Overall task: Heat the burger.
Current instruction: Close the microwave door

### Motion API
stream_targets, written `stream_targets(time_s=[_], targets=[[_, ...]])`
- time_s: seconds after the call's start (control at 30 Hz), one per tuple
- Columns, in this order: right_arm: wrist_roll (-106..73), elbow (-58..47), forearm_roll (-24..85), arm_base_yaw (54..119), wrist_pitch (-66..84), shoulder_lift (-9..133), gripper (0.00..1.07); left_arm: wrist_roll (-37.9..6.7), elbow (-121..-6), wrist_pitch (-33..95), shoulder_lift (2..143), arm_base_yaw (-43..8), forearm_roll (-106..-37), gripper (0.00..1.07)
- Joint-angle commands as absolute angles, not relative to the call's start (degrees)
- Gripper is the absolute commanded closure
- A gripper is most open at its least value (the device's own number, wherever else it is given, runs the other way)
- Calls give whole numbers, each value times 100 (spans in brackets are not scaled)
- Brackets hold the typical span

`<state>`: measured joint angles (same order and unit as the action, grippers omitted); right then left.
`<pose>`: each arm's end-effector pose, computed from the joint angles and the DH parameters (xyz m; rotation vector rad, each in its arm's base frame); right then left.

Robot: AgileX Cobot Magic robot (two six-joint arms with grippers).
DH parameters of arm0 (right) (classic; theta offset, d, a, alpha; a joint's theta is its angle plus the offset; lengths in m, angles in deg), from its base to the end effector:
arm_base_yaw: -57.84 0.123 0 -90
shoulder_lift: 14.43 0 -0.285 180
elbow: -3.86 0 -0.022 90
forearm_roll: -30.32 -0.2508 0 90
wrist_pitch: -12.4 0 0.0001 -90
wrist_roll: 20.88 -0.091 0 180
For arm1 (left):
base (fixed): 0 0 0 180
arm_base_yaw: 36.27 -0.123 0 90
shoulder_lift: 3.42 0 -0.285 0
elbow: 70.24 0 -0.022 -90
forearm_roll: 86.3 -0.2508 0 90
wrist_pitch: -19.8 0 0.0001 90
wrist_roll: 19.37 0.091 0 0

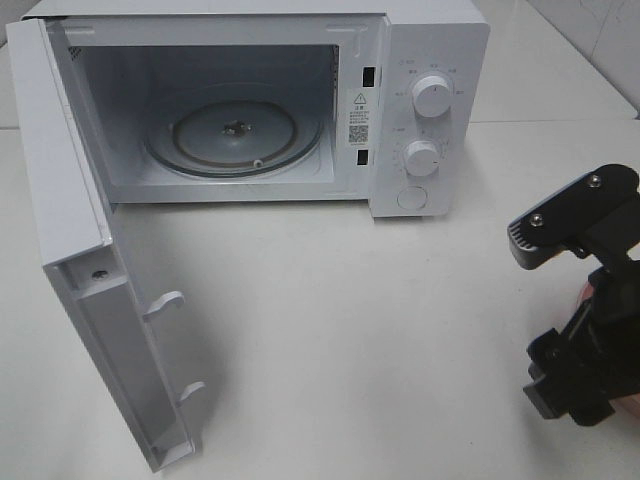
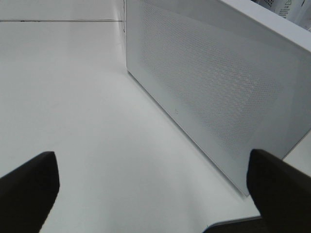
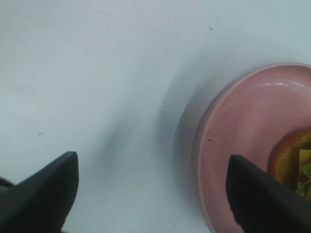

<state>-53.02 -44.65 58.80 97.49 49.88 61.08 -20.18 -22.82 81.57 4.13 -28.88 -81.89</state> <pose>0.1565 0.0954 0.1961 -0.6348 2.5943 -0.1478 -0.0094 -0.0050 0.2816 0.1225 2.0362 -0.1817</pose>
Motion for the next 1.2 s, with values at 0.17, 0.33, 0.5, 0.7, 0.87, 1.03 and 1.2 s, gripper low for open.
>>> stream_targets(time_s=[0.17,0.33,0.5,0.7,0.87,1.03,1.2], targets=[[-3847,-4465,4636,9737,5549,5037,30,-2035,-2271,8105,304,-2899,-8160,9],[-3812,-4396,4596,9737,5956,4407,31,-2035,-2271,8105,304,-2899,-8160,9],[-3732,-4076,4585,9737,6517,3885,31,-2035,-2271,8105,304,-2899,-8160,9],[-3503,-3709,4579,9737,7314,3106,31,-2035,-2271,8105,304,-2899,-8160,9],[-3291,-3726,4585,9709,7801,2355,31,-2035,-2271,8105,304,-2899,-8160,9],[-3096,-3726,4516,9290,7847,2046,31,-2035,-2271,8105,304,-2899,-8160,9],[-2540,-3732,4144,8454,7709,1444,31,-2035,-2271,8105,304,-2899,-8160,9]])
